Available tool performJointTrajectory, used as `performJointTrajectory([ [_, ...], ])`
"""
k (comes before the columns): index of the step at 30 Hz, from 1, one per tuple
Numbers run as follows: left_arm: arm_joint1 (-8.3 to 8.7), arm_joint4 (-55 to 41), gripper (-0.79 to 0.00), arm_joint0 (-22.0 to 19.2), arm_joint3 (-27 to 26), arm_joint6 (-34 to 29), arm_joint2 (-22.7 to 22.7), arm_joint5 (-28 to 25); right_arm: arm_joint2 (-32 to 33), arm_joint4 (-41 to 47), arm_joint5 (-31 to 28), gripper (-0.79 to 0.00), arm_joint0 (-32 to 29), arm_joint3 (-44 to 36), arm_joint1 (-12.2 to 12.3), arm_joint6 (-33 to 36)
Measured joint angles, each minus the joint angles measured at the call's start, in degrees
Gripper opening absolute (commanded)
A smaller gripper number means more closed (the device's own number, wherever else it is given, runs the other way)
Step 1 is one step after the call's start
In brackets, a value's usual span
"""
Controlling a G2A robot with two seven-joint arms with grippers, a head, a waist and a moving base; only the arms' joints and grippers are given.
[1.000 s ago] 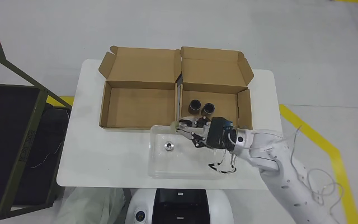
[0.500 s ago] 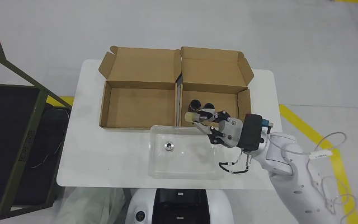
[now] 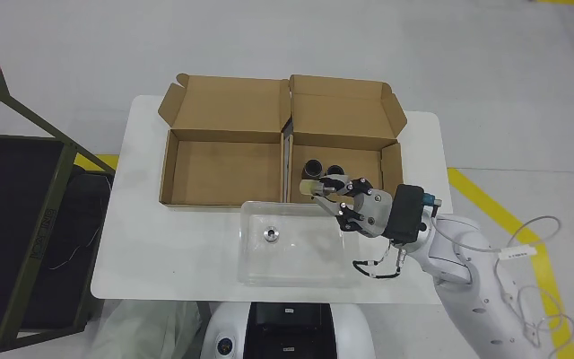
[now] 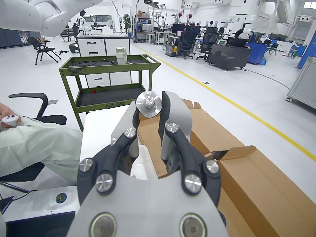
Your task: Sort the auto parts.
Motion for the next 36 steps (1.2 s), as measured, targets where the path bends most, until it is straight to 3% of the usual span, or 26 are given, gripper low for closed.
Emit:
performJointTrajectory([
  [25,0.00,0.00,0.000,0.00,0.00,0.00,0.00,0.00,-1.10,0.08,2.08,-0.785,0.11,0.47,-0.24,0.34],
  [36,0.00,0.00,0.000,0.00,0.00,0.00,0.00,0.00,-8.73,2.77,4.98,-0.785,9.03,10.85,-2.04,3.34],
])
